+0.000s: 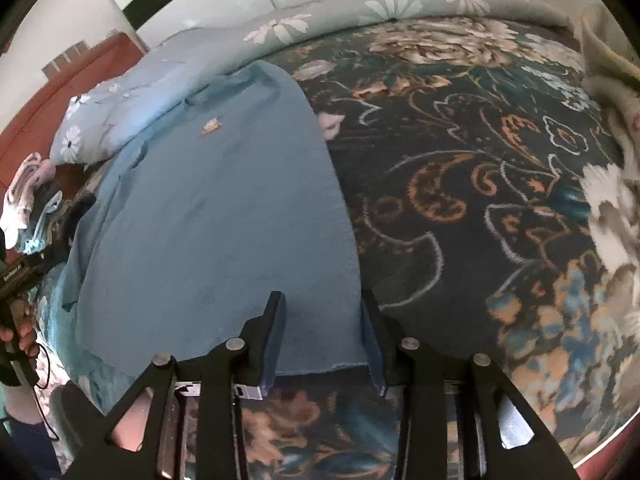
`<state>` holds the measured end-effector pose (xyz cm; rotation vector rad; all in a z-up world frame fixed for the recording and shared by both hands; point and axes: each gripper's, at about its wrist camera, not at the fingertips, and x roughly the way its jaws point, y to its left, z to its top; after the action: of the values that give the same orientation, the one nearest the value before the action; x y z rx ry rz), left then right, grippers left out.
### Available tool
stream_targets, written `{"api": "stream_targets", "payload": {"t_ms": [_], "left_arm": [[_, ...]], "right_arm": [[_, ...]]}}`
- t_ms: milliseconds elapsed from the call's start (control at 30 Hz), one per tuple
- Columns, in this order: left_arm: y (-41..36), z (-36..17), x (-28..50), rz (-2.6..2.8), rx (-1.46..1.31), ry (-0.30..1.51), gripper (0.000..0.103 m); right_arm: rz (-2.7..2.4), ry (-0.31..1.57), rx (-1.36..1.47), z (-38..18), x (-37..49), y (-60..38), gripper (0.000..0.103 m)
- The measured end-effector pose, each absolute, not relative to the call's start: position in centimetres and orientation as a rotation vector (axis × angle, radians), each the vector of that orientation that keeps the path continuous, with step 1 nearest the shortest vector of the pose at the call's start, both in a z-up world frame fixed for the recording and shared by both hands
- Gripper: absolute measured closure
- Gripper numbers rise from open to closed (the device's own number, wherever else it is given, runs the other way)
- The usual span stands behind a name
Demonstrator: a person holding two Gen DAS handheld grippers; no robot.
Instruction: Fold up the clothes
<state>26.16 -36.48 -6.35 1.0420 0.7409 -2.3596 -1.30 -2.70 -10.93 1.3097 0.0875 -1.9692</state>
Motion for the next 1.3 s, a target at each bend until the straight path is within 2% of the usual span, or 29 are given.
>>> {"api": "stream_targets", "payload": {"t_ms": [33,300,400,667,900,933,1033,1167,1300], "left_arm": [[-36.4,-6.3,26.3,-2.357,1.043,0.741,0.043],[-36.4,-6.4,27.3,-2.327,1.042,0.757,0.043],[-36.9,-6.7,27.6,-2.311,1.039,0.778,0.043],[-38.3,-7.6,29.0,-2.255,1.033,0.811,0.043],[-39.6,-8.8,30.4,-2.196,1.049,0.821,0.043],[-39.7,-9.0,30.6,-2.188,1.054,0.821,0.043],[-39.6,-10.0,30.5,-2.179,1.091,0.810,0.043],[-39.6,-11.1,30.9,-2.138,1.118,0.776,0.043],[-39.9,-11.6,31.7,-2.096,1.116,0.749,0.043]], "right_arm": [[-1.967,0.080,1.306,-11.0,-0.9,-2.6,0.097],[-2.189,0.034,1.202,-6.4,-5.9,0.6,0.098],[-2.341,0.086,1.149,-4.3,-9.4,1.4,0.098],[-2.518,0.079,1.224,-4.8,-18.3,1.3,0.098],[-2.522,0.022,1.394,-8.9,-19.1,1.4,0.097],[-2.524,0.022,1.396,-8.7,-19.1,1.5,0.093],[-2.631,0.058,1.314,-6.4,-17.1,1.6,0.047],[-2.658,0.030,1.123,-3.5,-12.6,1.5,0.045],[-2.582,0.062,1.061,-3.4,-8.8,0.1,0.045]]}}
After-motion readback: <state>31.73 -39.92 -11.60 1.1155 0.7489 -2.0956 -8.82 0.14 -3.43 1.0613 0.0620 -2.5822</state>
